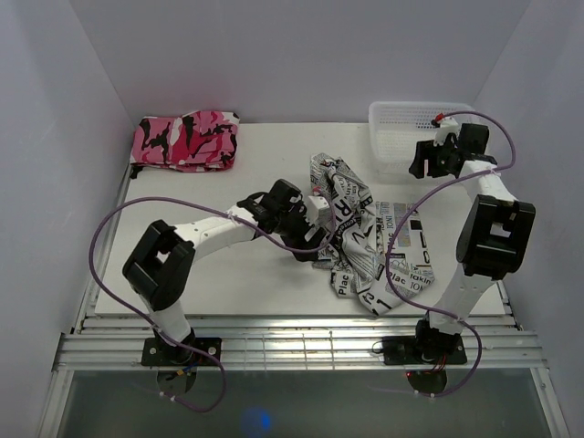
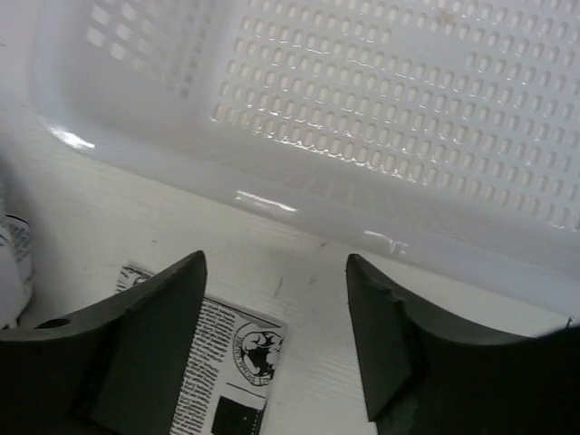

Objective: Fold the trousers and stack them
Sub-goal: Flatten the trousers out

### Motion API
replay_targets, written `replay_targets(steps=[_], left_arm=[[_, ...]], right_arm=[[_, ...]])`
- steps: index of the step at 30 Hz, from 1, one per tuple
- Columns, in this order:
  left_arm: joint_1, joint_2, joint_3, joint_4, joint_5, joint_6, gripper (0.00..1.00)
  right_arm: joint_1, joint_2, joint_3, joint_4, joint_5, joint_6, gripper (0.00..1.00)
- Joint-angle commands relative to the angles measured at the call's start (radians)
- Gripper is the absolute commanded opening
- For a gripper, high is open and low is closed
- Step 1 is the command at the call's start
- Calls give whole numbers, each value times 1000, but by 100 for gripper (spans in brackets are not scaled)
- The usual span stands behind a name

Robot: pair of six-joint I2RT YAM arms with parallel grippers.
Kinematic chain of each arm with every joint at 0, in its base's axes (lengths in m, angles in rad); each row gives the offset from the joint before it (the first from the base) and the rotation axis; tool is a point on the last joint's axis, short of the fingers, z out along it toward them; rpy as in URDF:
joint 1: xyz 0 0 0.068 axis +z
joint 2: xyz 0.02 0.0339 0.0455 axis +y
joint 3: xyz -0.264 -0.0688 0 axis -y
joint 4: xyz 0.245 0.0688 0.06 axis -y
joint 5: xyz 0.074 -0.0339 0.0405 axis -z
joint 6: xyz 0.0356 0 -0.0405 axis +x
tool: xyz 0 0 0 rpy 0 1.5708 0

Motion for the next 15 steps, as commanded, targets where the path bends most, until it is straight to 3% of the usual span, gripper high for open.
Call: replay_targets(steps=[1, 2, 7, 9, 11, 12, 15], left_arm=[[-22, 49, 46, 120, -45, -85, 94], [-26, 63, 49, 133, -38, -96, 94], [-71, 150, 47, 189, -35, -84, 91], [-91, 173, 49, 186, -61, -67, 78], [-97, 199, 60, 156, -97, -53, 56], [-97, 204, 69, 131, -113, -46, 35], [-88, 174, 75, 26, -182, 0, 0]], right_arm=[[3, -96, 26, -110, -111, -45, 74], [5, -119, 17, -158, -145, -76, 80], [5, -271, -150, -369, -170, -245, 83], [11, -305, -213, -393, -164, -274, 82], [23, -317, -303, -381, -156, -279, 80], [29, -317, -329, -358, -153, -277, 79], [62, -284, -408, -299, -124, -249, 75]])
